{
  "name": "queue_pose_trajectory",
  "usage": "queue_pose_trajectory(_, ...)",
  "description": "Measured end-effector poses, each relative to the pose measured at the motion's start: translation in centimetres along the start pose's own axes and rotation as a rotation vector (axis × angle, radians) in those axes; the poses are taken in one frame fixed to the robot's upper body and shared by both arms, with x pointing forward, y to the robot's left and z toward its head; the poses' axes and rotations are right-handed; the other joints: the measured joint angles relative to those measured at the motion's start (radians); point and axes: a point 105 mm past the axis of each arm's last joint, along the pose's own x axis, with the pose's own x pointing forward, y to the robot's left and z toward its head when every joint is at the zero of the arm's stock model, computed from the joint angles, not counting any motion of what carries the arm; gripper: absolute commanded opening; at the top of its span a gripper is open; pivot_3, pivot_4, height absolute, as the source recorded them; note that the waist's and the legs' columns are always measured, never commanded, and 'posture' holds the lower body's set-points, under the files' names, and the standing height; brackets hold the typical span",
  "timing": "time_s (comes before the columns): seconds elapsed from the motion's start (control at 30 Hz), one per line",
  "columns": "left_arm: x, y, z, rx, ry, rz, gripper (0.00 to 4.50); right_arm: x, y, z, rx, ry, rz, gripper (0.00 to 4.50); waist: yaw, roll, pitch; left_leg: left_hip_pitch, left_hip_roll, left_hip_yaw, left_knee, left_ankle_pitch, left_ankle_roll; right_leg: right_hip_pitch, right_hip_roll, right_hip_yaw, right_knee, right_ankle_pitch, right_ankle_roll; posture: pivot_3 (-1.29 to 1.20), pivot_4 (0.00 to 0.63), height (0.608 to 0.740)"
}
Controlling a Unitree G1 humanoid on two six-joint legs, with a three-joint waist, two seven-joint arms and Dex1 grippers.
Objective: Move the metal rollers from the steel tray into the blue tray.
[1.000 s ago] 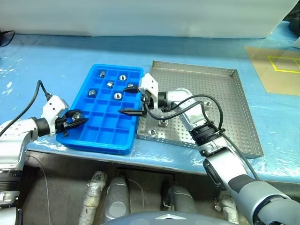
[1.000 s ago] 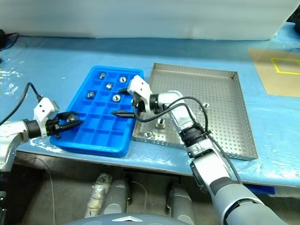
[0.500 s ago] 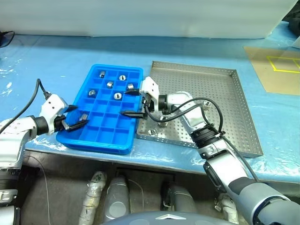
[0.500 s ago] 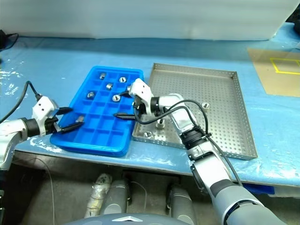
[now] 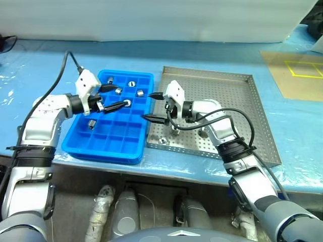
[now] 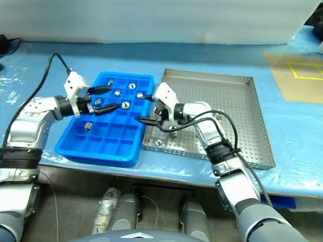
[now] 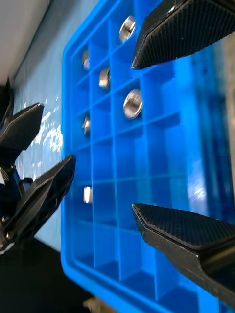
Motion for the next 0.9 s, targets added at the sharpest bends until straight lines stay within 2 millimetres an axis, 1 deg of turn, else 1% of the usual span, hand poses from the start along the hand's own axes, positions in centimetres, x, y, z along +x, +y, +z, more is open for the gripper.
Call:
queue_pose_trajectory(0.07,2.1,-0.6,0.0,-0.011,-0.021,-0.061,4.02,-1.4,-0.7,-0.5,0.01,0.018,-0.064,4.5,-0.007,0.0,0.0,0.0,-0.001,0.0,0.0,0.0,0.0,0.0,0.0,0.0,0.0,0.0,0.0,-0.1,0.15,0.74)
queue_pose_trajectory(0.1,3.1,-1.1,-0.2,-0.016,-0.023,-0.097,4.02,-2.1,-0.9,-0.7,0.015,0.025,-0.096,4.5,-0.008,0.0,0.0,-0.001,-0.001,0.0,0.0,0.0,0.0,0.0,0.0,0.0,0.0,0.0,0.0,-0.13,0.15,0.74)
queue_pose_trajectory(0.2,5.3,-2.4,-1.5,-0.024,-0.003,-0.178,4.02,-3.7,-1.5,-0.7,0.017,0.039,-0.165,4.5,-0.031,0.0,0.0,-0.001,-0.001,0.0,0.002,-0.001,0.002,0.0,0.001,0.001,-0.001,0.0,0.001,-0.21,0.15,0.74)
queue_pose_trajectory(0.27,7.1,-3.0,-1.9,0.003,0.014,-0.221,4.02,-5.6,-1.7,-0.9,0.013,0.06,-0.223,4.5,-0.038,0.0,0.0,-0.001,-0.001,0.0,0.002,-0.001,0.003,0.0,0.001,0.001,-0.001,0.0,0.001,-0.27,0.15,0.74)
queue_pose_trajectory(0.3,7.5,-3.2,-2.1,0.019,0.026,-0.239,4.02,-6.3,-1.7,-1.0,0.012,0.071,-0.244,4.5,-0.043,-0.001,0.0,-0.001,-0.001,0.0,0.002,-0.002,0.003,0.0,0.001,0.001,-0.001,0.001,0.002,-0.3,0.15,0.74)
queue_pose_trajectory(0.43,9.8,-4.8,-2.6,0.038,0.046,-0.369,4.02,-10.3,-1.7,-2.2,0.037,0.138,-0.374,4.5,-0.058,-0.001,0.0,-0.001,-0.002,0.0,0.003,-0.003,0.006,0.001,0.001,0.001,-0.002,0.002,0.003,-0.39,0.15,0.74)
queue_pose_trajectory(0.5,10.5,-5.5,-2.7,0.047,0.052,-0.421,4.02,-11.3,-1.6,-2.5,0.053,0.15,-0.421,4.5,-0.077,-0.001,0.0,0.0,-0.002,0.001,0.004,-0.004,0.007,0.002,0.001,0.002,-0.002,0.0,0.001,-0.42,0.15,0.74)
queue_pose_trajectory(0.53,10.9,-6.0,-2.7,0.057,0.053,-0.448,4.02,-11.8,-1.4,-2.4,0.057,0.152,-0.443,4.5,-0.081,-0.001,0.0,0.0,-0.002,0.001,0.004,-0.004,0.008,0.002,0.001,0.002,-0.002,0.0,0.001,-0.43,0.15,0.74)
queue_pose_trajectory(0.63,11.7,-7.6,-3.1,0.128,0.073,-0.54,4.02,-12.1,-0.7,-2.6,0.074,0.159,-0.476,4.5,-0.104,-0.001,-0.001,0.002,-0.001,0.001,0.004,-0.006,0.01,0.004,0.002,0.003,-0.003,0.0,0.001,-0.46,0.15,0.74)
queue_pose_trajectory(0.73,11.8,-8.9,-3.8,0.166,0.105,-0.63,4.02,-12.2,0.0,-3.2,0.102,0.17,-0.496,4.5,-0.118,-0.001,0.0,0.002,-0.002,0.001,0.005,-0.006,0.01,0.004,0.002,0.004,-0.003,0.0,0.001,-0.47,0.15,0.74)
queue_pose_trajectory(0.8,11.7,-9.3,-4.3,0.172,0.128,-0.67,4.02,-12.4,0.4,-3.5,0.113,0.177,-0.508,4.5,-0.123,-0.001,0.0,0.002,-0.002,0.001,0.006,-0.006,0.011,0.005,0.002,0.004,-0.003,0.0,0.001,-0.47,0.15,0.74)
queue_pose_trajectory(0.9,11.7,-9.3,-4.5,0.196,0.15,-0.681,4.02,-12.5,0.4,-3.7,0.127,0.181,-0.519,4.5,-0.128,-0.001,0.0,0.003,-0.002,0.001,0.007,-0.007,0.013,0.006,0.001,0.004,-0.003,0.0,0.001,-0.47,0.15,0.74)
